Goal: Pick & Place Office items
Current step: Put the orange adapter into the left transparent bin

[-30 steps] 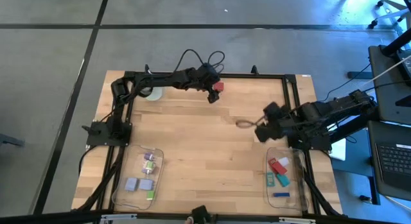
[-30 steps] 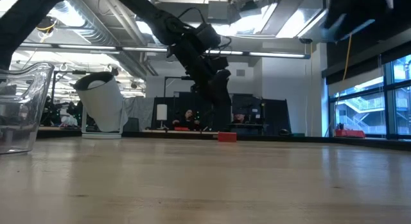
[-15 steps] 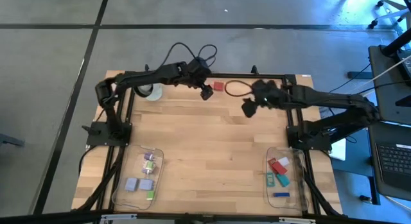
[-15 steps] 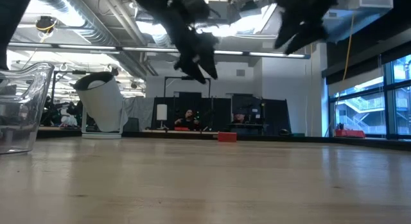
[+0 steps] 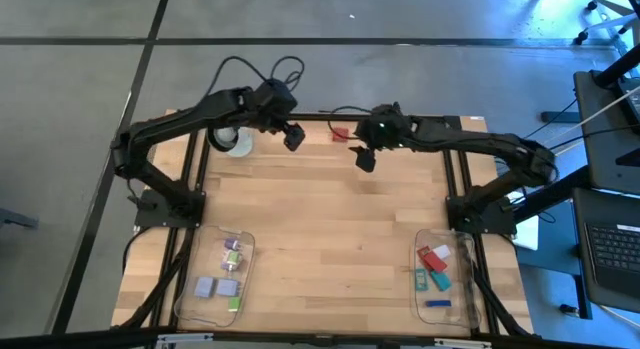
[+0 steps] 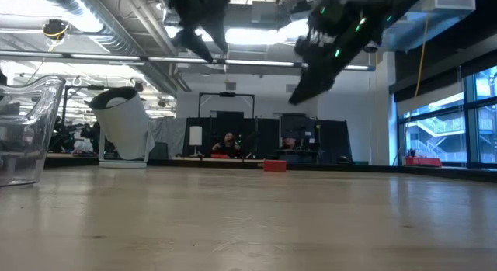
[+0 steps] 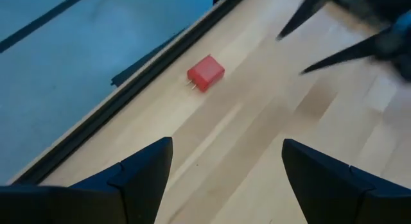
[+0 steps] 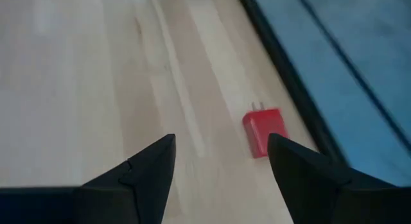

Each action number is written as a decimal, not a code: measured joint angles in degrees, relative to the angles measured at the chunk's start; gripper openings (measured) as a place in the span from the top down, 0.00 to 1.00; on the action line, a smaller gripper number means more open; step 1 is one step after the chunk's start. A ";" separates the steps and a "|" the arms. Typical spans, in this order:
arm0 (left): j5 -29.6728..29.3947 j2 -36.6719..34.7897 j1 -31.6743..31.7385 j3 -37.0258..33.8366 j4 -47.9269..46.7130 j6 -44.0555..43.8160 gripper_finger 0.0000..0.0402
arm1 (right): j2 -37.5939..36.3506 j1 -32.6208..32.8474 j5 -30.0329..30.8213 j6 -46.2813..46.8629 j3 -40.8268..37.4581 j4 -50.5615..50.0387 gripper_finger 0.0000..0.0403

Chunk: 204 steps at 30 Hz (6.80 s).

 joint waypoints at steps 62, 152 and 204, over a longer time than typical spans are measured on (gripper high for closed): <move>-17.68 -3.30 -1.42 -0.02 -0.77 -0.16 0.28 | 37.17 -11.68 -9.24 -16.58 24.92 -7.84 0.46; 8.92 -1.14 -5.66 -0.08 29.74 -16.90 0.36 | 1.31 21.76 34.06 -29.17 24.85 1.48 0.46; 14.31 -0.77 -8.50 -0.04 32.30 -15.35 0.72 | -3.60 27.85 41.88 1.17 24.87 -22.06 0.15</move>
